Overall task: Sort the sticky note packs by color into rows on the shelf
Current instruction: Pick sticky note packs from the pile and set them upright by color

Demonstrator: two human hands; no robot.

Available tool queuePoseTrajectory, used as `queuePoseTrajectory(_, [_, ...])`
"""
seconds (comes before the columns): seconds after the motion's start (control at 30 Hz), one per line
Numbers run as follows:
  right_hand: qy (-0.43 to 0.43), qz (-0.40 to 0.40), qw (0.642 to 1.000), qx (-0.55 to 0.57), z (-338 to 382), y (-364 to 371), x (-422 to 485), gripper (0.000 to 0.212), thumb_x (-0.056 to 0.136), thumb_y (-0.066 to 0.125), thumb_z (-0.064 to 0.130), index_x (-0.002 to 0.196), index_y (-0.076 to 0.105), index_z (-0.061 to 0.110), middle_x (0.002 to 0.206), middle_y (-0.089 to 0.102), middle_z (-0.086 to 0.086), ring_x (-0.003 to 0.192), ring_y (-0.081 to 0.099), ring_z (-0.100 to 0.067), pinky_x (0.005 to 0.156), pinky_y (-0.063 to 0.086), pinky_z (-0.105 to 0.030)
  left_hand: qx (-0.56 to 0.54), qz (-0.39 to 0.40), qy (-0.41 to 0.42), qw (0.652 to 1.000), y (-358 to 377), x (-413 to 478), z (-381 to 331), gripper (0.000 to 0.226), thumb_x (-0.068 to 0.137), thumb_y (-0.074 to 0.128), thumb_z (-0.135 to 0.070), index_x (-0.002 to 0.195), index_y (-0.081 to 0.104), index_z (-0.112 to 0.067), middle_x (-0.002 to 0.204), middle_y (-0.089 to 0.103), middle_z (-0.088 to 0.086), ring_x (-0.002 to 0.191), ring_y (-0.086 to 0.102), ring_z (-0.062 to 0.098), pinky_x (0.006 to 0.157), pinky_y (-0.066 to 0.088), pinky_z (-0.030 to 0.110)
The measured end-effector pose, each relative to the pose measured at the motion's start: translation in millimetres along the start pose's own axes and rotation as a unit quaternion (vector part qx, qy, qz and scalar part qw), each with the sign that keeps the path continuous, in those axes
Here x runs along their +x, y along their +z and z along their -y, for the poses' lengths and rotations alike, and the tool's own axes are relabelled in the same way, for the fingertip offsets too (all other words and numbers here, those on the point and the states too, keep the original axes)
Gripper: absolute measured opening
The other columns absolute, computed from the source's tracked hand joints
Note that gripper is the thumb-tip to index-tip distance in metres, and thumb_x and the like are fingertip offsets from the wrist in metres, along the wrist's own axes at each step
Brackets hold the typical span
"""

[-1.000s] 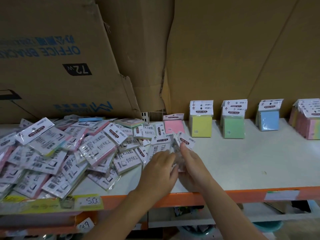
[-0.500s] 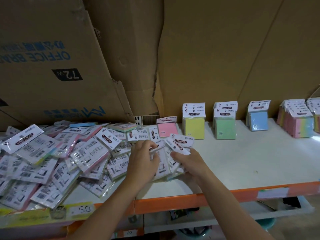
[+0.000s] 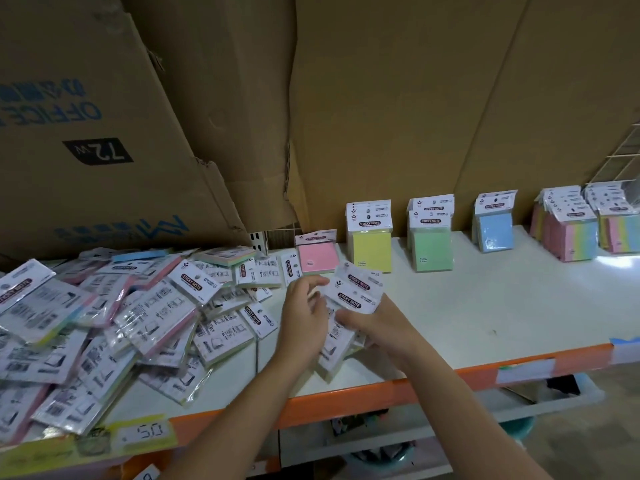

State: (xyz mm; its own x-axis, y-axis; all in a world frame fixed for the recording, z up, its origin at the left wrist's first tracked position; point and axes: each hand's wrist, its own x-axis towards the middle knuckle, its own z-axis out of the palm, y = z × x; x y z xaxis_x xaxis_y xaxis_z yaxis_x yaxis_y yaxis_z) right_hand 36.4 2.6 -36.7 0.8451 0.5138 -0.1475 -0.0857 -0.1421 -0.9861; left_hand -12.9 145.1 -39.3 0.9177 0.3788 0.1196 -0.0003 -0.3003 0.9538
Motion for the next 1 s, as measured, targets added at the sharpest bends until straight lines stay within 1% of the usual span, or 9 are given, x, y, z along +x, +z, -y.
queuePoseTrajectory(0.1, [0.027, -0.04, 0.999, 0.007, -1, -19, 1, 0.022, 0.09, 0.068, 0.008, 0.111, 0.063, 0.008, 0.102, 0.076, -0.008, 0.097, 0.072, -0.031, 0.065, 0.054, -0.036, 0.257, 0.025, 0.073, 0.963, -22, 35, 4, 0.027, 0.096, 0.058, -0.017, 0.12, 0.056, -0.028, 0.127, 0.051, -0.007, 0.118, 0.052, 0.016, 0.095, 0.048, 0.033])
queuePoseTrajectory(0.2, [0.058, -0.054, 0.997, -0.015, -1, -28, 3, 0.021, 0.09, 0.067, 0.012, 0.109, 0.063, 0.002, 0.101, 0.076, -0.012, 0.101, 0.069, -0.042, 0.083, 0.054, -0.06, 0.593, 0.095, 0.103, 0.793, -48, 72, 11, 0.046, 0.088, 0.067, -0.036, 0.127, 0.054, -0.015, 0.127, 0.055, 0.007, 0.121, 0.047, 0.026, 0.095, 0.041, 0.038])
queuePoseTrajectory(0.27, [0.057, -0.049, 0.997, -0.025, 0, -26, 4, 0.019, 0.09, 0.067, 0.013, 0.107, 0.065, 0.003, 0.1, 0.076, -0.01, 0.1, 0.069, -0.042, 0.089, 0.051, -0.063, 0.671, 0.103, 0.068, 0.732, -59, 82, 10, 0.039, 0.09, 0.065, -0.032, 0.124, 0.056, -0.014, 0.12, 0.059, 0.007, 0.113, 0.054, 0.025, 0.086, 0.047, 0.036])
queuePoseTrajectory(0.43, [0.049, -0.031, 0.998, -0.023, 1, -19, 9, 0.011, 0.091, 0.066, 0.013, 0.101, 0.067, 0.01, 0.098, 0.078, -0.005, 0.092, 0.074, -0.025, 0.087, 0.055, -0.052, 0.721, 0.106, 0.104, 0.676, -68, 78, 7, 0.023, 0.09, 0.057, -0.015, 0.111, 0.068, -0.018, 0.107, 0.069, 0.003, 0.096, 0.067, 0.02, 0.068, 0.044, 0.029])
queuePoseTrajectory(0.57, [0.049, -0.028, 0.998, -0.014, 0, -14, 13, 0.006, 0.092, 0.065, 0.017, 0.097, 0.068, 0.016, 0.096, 0.078, -0.002, 0.093, 0.074, -0.026, 0.081, 0.055, -0.044, 0.717, 0.044, 0.159, 0.677, -72, 55, -14, 0.009, 0.083, 0.07, -0.019, 0.092, 0.07, -0.017, 0.087, 0.071, 0.001, 0.079, 0.067, 0.019, 0.063, 0.048, 0.027])
queuePoseTrajectory(0.77, [0.047, -0.047, 0.998, 0.022, 0, -1, 16, 0.036, 0.099, 0.053, 0.044, 0.114, 0.067, 0.015, 0.103, 0.076, -0.009, 0.096, 0.073, -0.028, 0.084, 0.058, -0.05, 0.571, 0.075, 0.157, 0.802, -17, 1, -27, 0.025, 0.101, 0.041, -0.027, 0.113, 0.053, -0.01, 0.106, 0.056, 0.008, 0.094, 0.058, 0.026, 0.065, 0.037, 0.033])
queuePoseTrajectory(0.83, [0.06, -0.054, 0.995, 0.05, 1, 0, 14, 0.048, 0.096, 0.052, 0.056, 0.121, 0.064, 0.016, 0.109, 0.074, -0.009, 0.098, 0.072, -0.028, 0.084, 0.058, -0.047, 0.538, 0.067, 0.17, 0.823, -8, -7, -31, 0.023, 0.1, 0.047, -0.026, 0.11, 0.055, -0.007, 0.105, 0.055, 0.01, 0.093, 0.059, 0.028, 0.063, 0.037, 0.032])
queuePoseTrajectory(0.93, [0.02, -0.045, 0.998, 0.024, 4, -2, 14, 0.036, 0.094, 0.061, 0.044, 0.123, 0.062, 0.022, 0.114, 0.073, -0.002, 0.103, 0.071, -0.02, 0.089, 0.058, -0.049, 0.455, 0.052, 0.287, 0.841, -9, -17, -26, 0.019, 0.079, 0.079, -0.014, 0.086, 0.068, -0.001, 0.078, 0.062, 0.013, 0.069, 0.063, 0.028, 0.046, 0.046, 0.031])
queuePoseTrajectory(1.0, [0.024, -0.057, 0.998, 0.031, 5, -3, 15, 0.039, 0.091, 0.07, 0.031, 0.125, 0.06, 0.017, 0.114, 0.073, -0.004, 0.103, 0.071, -0.02, 0.09, 0.057, -0.049, 0.362, 0.076, 0.285, 0.884, -9, -22, -16, 0.017, 0.088, 0.069, -0.015, 0.096, 0.069, -0.001, 0.086, 0.063, 0.012, 0.079, 0.062, 0.026, 0.058, 0.049, 0.034])
